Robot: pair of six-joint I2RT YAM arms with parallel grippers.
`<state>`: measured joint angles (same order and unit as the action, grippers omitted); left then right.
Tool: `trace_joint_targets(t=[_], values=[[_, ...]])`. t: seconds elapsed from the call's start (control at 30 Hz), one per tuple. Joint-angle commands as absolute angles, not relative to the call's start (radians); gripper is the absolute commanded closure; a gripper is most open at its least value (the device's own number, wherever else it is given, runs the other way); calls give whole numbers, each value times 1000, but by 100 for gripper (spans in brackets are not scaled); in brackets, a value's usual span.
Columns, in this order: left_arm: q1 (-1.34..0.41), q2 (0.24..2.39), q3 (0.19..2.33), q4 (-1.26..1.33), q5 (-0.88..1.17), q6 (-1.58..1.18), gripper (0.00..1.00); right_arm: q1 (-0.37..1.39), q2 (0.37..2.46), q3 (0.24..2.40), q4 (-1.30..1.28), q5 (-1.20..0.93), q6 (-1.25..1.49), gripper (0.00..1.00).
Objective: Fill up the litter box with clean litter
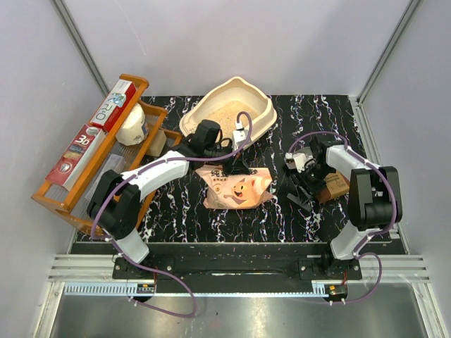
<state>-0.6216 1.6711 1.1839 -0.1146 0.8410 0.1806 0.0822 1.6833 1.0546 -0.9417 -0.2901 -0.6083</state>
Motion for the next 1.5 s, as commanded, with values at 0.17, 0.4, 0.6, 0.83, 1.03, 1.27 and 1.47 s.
trace_joint_targets(t=[0.17, 0.4, 0.6, 0.83, 1.03, 1.27, 1.47], values=[[-634, 1649, 1230, -130, 824, 219, 100, 80, 1750, 1077, -894, -337, -644, 53], [-635, 1651, 1232, -133, 824, 226, 100, 61, 1744, 1100, -919, -368, -647, 63], [-635, 1655, 1230, -133, 827, 225, 100, 60, 1746, 1108, -953, -425, -661, 80], [-637, 1651, 1230, -143, 825, 239, 100, 51, 1655, 1109, -995, -488, -678, 100], [-637, 1654, 1236, -146, 824, 245, 100, 46, 1418, 1140, -1101, -599, -781, 100], [-637, 1666, 1253, -167, 833, 250, 100, 46, 1229, 1224, -1305, -819, -966, 100], [-635, 1681, 1275, -169, 859, 233, 100, 49, 1247, 1284, -1325, -874, -1002, 100]])
